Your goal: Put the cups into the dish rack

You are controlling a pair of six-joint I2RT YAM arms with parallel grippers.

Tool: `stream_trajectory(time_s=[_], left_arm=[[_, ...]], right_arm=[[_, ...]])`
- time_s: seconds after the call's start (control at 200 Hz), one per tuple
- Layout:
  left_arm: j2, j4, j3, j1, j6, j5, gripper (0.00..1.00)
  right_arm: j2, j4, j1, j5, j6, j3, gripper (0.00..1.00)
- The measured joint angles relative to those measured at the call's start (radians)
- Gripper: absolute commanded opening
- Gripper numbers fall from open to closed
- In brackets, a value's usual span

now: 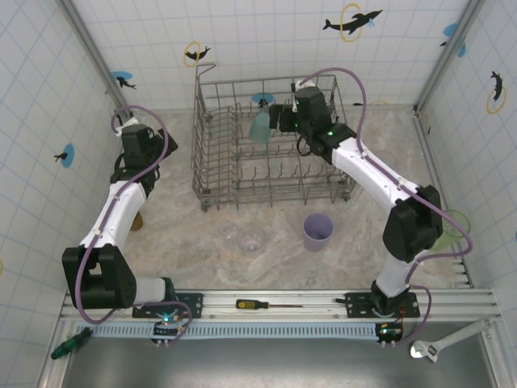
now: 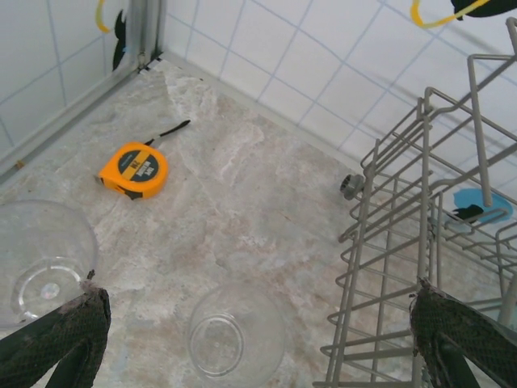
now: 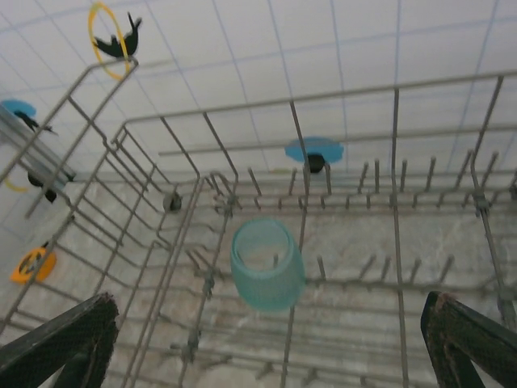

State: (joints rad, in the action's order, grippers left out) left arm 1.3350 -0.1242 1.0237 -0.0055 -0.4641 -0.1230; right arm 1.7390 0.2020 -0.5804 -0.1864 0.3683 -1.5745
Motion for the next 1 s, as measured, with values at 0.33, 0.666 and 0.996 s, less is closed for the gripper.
stream_trajectory(time_s=[0.33,0.666,0.996], left_arm=[[-0.08,-0.006,-0.075,-0.002,0.039,-0.137,0.98],[-0.129,-0.197,-0.087,-0.002,0.038,-0.218,0.98],[-0.187,-0.405,-0.086,-0.002,-0.016,-0.301,0.98]], right_arm=[[-0.231,0.006,0.024,0.037,0.025,0.306,1.0],[-0.321,-0.001,0.052,0.089,-0.005,0.409,1.0],[-0.39,-0.027,0.083,0.175,-0.01,0.577,1.0]])
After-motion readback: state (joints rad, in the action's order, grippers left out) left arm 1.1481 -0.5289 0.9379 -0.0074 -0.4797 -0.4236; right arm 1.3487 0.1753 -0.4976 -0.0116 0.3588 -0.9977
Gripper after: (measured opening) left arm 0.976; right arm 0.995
